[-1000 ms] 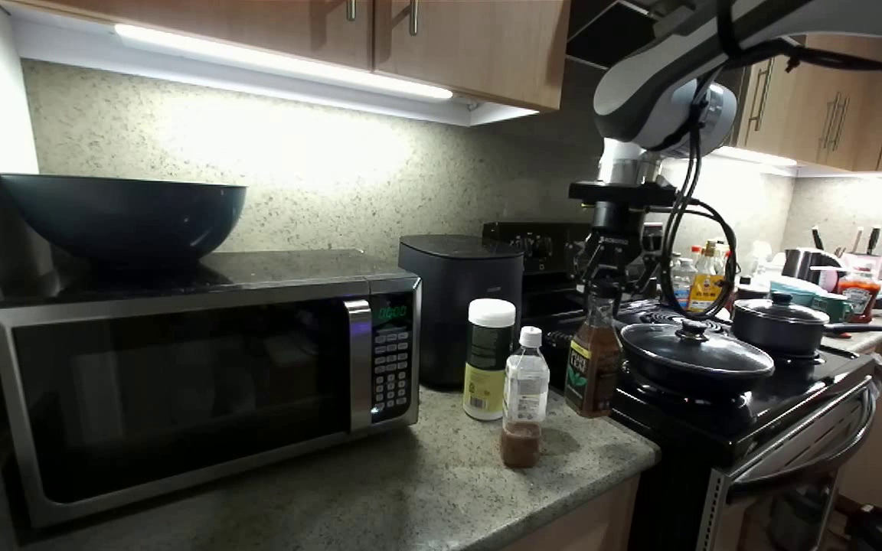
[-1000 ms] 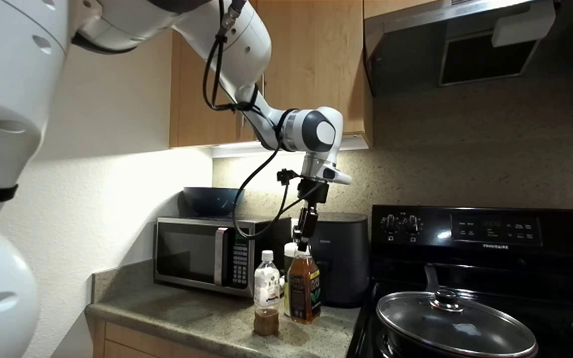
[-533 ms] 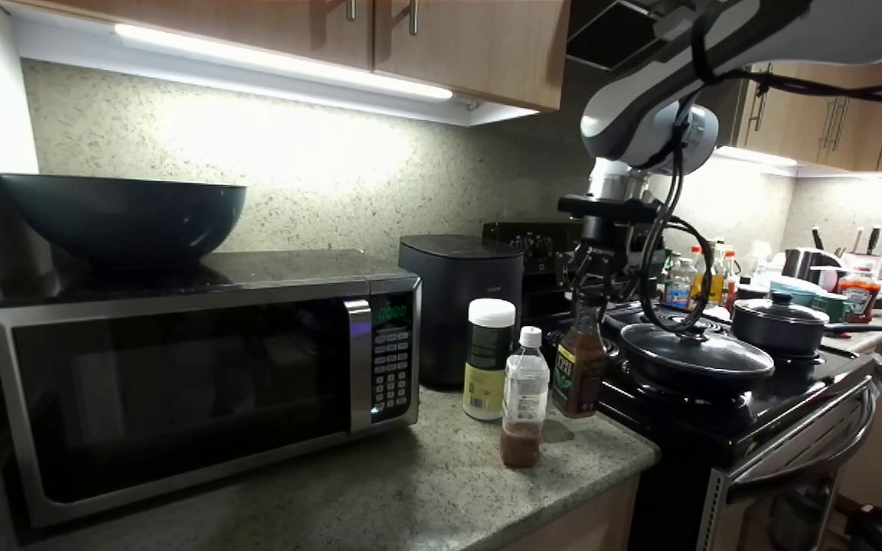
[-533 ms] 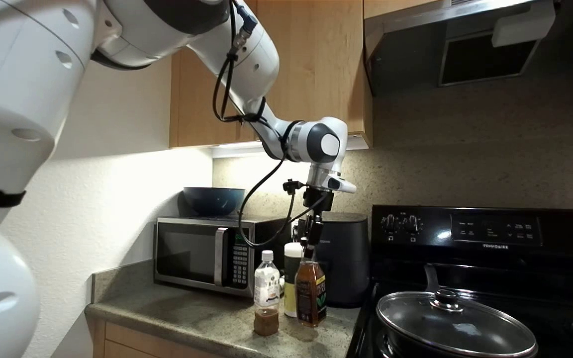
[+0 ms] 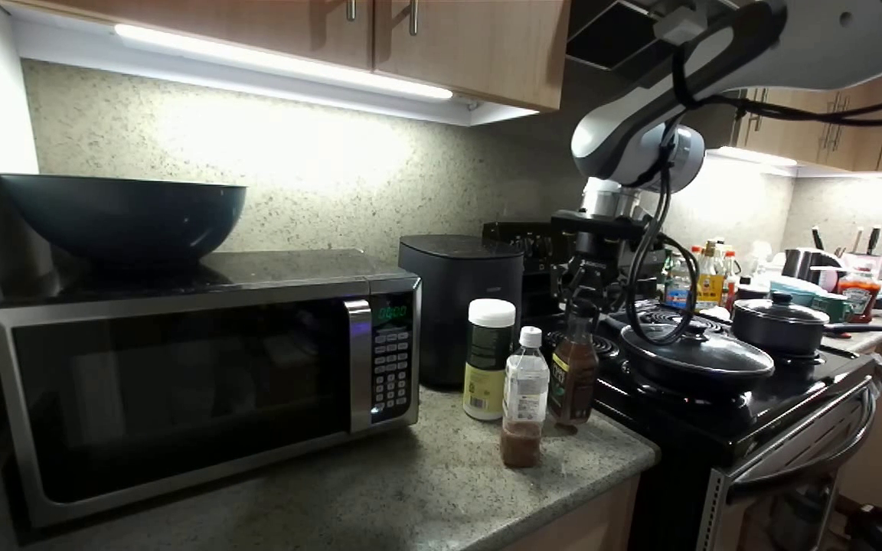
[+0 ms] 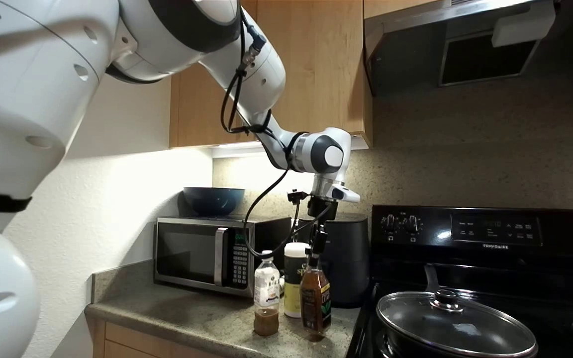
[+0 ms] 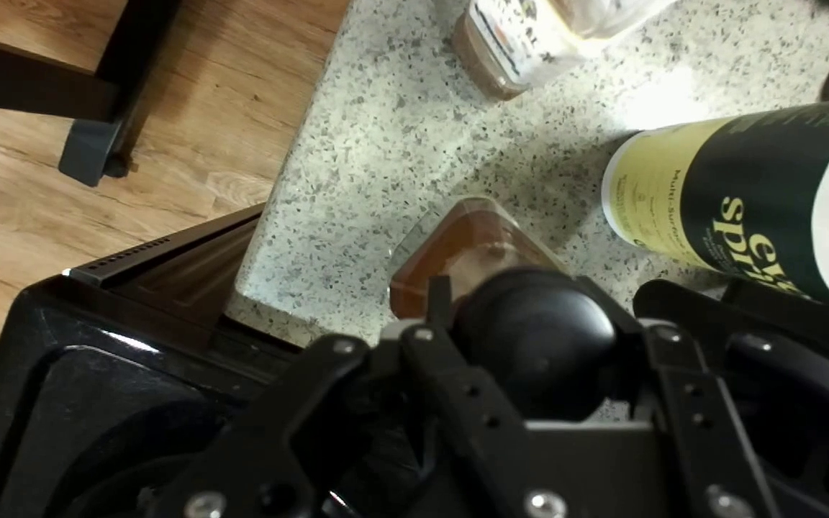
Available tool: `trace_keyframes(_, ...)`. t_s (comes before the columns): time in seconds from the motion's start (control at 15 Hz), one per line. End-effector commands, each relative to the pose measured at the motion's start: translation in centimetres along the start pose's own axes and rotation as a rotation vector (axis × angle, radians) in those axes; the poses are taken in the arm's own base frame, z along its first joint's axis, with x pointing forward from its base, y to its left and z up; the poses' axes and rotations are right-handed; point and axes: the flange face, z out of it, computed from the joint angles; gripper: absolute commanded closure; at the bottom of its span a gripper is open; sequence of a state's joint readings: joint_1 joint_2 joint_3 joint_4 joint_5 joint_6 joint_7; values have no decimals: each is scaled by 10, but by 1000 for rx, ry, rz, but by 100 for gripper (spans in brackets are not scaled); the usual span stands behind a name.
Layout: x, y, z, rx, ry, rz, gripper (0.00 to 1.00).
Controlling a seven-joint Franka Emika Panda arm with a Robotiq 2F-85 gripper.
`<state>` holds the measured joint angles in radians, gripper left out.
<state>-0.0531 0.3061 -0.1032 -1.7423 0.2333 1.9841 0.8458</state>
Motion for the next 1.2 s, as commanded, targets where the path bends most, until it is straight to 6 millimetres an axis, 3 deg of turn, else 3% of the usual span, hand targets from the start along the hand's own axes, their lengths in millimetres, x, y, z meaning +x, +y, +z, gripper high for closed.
trace_keyframes(0.0,5,-2,-4,32,-16,4,82)
trace_keyframes(0.27,8,-1,4,15,-43,18,82)
trace_keyframes(0.33,8,0,5,12,-43,23,32)
trace_keyframes(0.47,10,0,7,13,-45,29,27)
trace_keyframes(0.67,12,-3,-1,30,-44,36,7)
trace_keyframes(0.87,7,-4,-19,29,-21,53,0)
trace_keyframes(1.13,-27,-1,-76,42,57,-15,0)
